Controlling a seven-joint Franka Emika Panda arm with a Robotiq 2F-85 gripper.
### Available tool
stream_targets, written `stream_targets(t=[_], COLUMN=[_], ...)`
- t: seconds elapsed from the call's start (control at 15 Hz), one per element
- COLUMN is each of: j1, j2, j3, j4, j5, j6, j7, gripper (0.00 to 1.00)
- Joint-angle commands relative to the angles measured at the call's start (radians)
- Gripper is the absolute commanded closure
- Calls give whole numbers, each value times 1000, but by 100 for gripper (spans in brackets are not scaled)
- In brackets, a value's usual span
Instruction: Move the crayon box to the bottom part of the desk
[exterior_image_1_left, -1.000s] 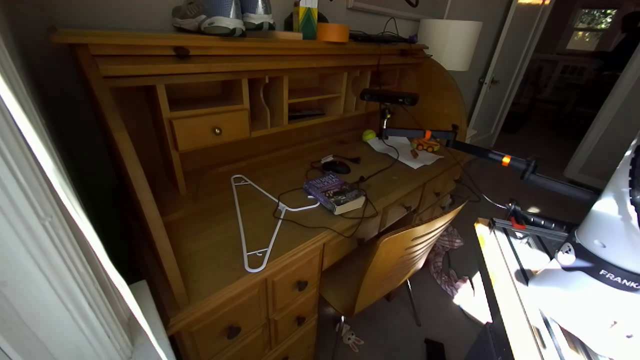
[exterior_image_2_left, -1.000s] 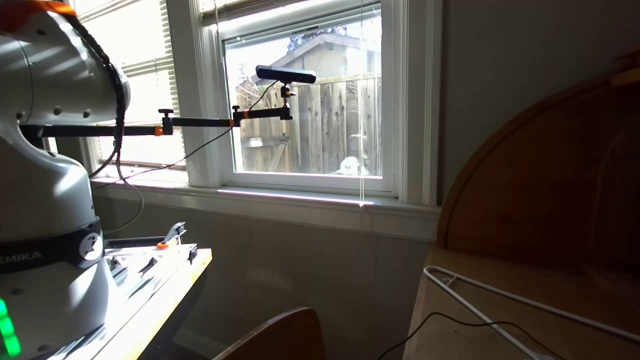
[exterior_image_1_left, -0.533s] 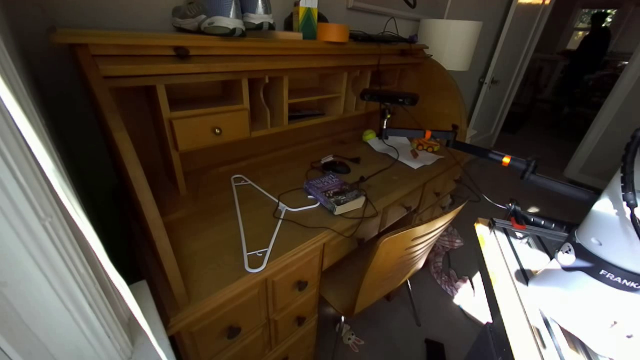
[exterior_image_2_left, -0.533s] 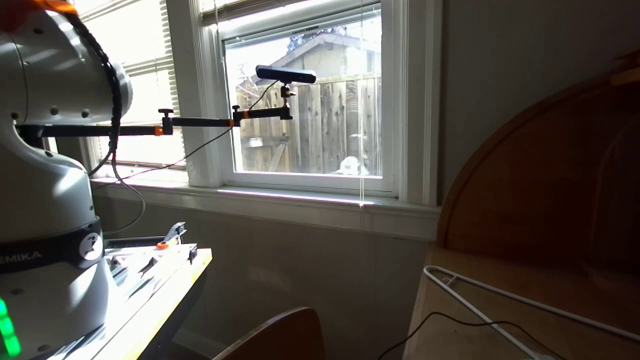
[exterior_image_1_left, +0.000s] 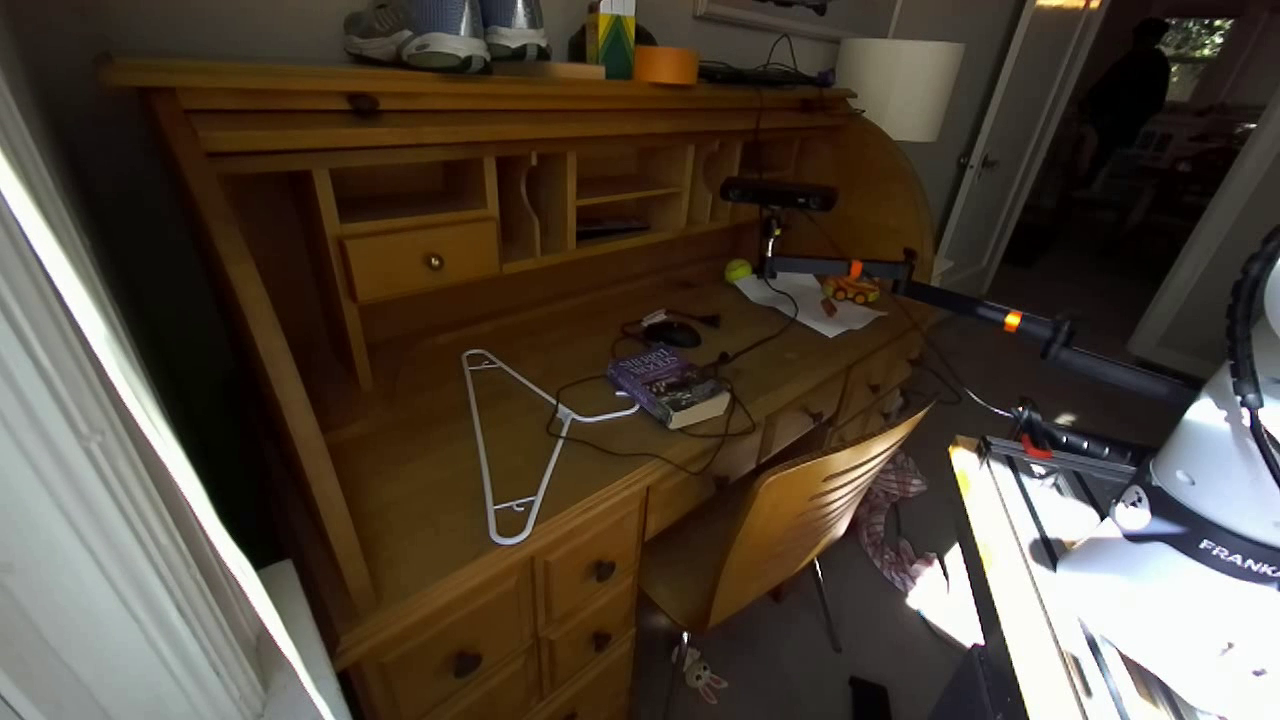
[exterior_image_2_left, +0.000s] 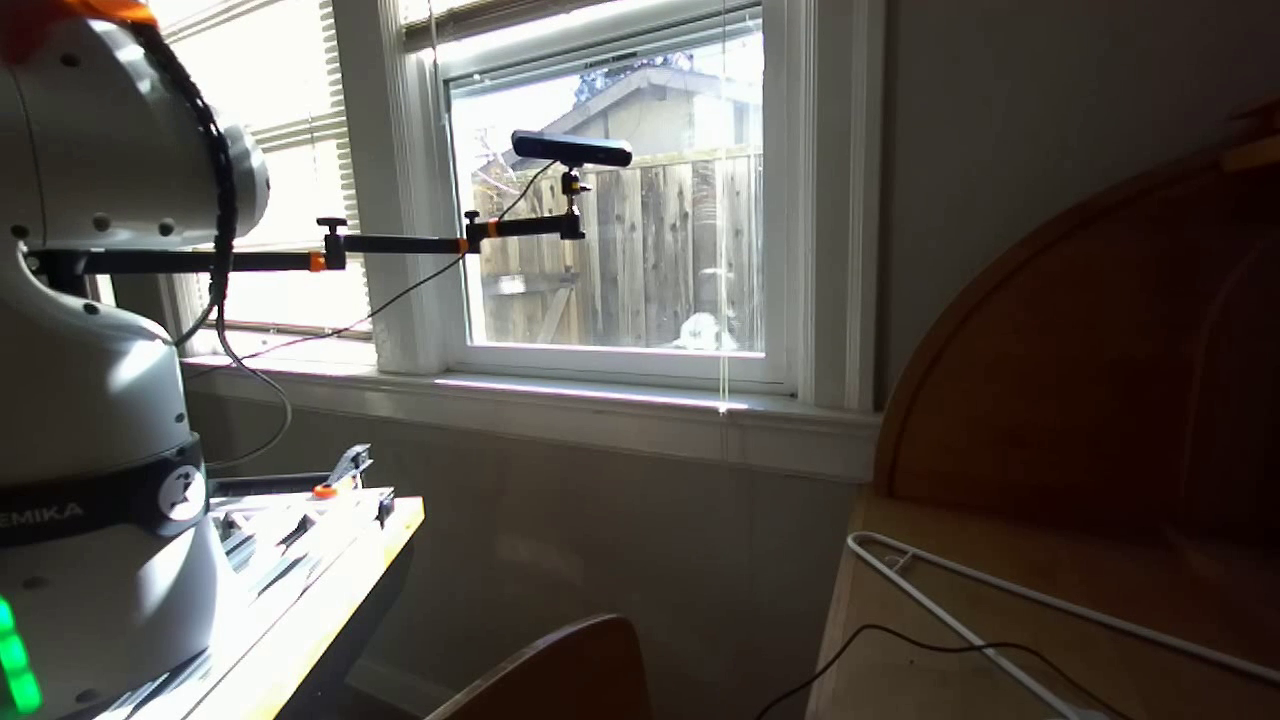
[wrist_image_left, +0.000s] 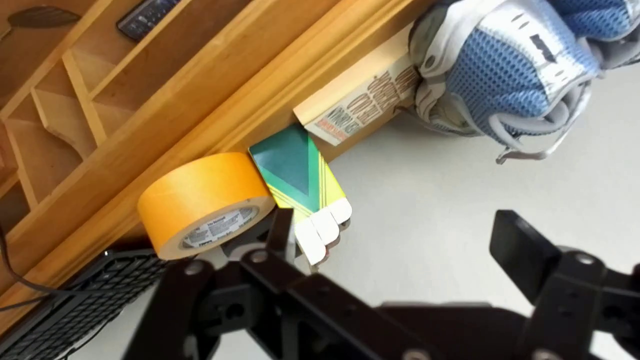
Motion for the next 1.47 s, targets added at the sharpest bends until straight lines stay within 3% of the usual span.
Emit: stream_targets(t=[0.0, 0.33, 0.6, 1.0, 1.07, 1.4], j1=[-137, -258, -227, -179, 5, 254], j2=[75, 149, 237, 381, 391, 468], j3=[111, 249, 284, 305, 114, -170], j4=[110, 251, 290, 315, 332, 439], j5=[-273, -667, -973, -1236, -1255, -1320], j6=[6, -67, -196, -376, -380, -362], j7=[232, 521, 704, 849, 866, 917], gripper=[0, 0, 0, 0, 0, 0])
